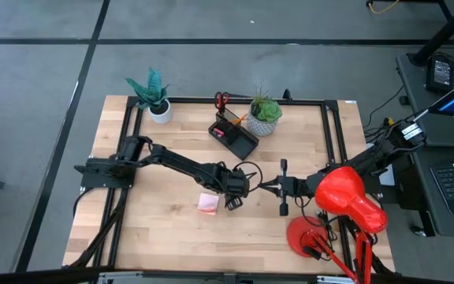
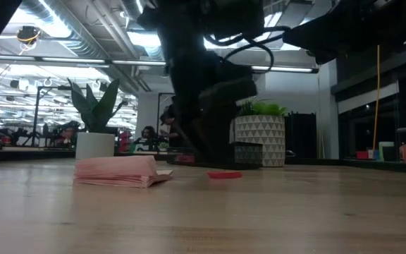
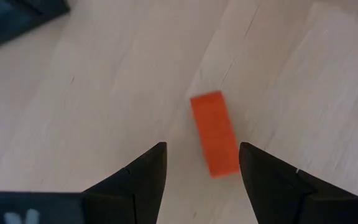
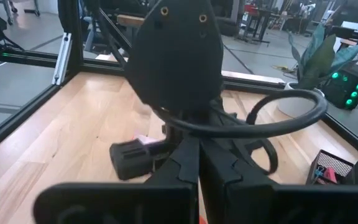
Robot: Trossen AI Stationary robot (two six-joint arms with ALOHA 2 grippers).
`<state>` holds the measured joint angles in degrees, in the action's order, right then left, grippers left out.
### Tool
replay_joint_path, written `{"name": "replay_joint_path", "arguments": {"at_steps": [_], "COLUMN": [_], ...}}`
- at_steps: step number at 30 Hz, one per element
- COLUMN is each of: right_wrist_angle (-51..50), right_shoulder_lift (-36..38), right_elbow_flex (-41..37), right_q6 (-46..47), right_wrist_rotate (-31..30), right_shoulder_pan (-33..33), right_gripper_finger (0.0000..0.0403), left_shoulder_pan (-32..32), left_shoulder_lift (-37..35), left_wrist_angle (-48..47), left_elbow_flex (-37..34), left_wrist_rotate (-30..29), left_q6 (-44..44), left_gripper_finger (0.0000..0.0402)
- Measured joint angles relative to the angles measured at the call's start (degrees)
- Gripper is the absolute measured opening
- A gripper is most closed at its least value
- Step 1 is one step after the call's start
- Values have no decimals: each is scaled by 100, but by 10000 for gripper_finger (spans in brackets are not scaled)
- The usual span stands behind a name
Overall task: Pick and place office supplies into organizer
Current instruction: Put the orange eraser into the black desk organizer
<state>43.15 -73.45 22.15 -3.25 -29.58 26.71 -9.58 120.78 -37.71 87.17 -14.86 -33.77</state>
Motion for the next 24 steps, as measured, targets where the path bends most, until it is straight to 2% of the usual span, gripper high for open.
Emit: {"name": "replay_joint_path", "arguments": {"at_steps": [8,24], "right_wrist_angle": [-38,-132], "right_shoulder_lift": [0,0], "right_elbow_flex": [-2,-2], "right_q6": [24,150], "right_wrist_rotate": [0,2], "right_shoulder_pan": [-2,0], "right_gripper_finger": [7,7], "left_shoulder_pan": [22,68], "left_shoulder_lift": [133,340], "left_wrist_angle": [280,442], "left_elbow_flex": [7,27], "left_wrist_rotate": [243,255], "left_q6": [1,1], "left_gripper_finger": [194,194]}}
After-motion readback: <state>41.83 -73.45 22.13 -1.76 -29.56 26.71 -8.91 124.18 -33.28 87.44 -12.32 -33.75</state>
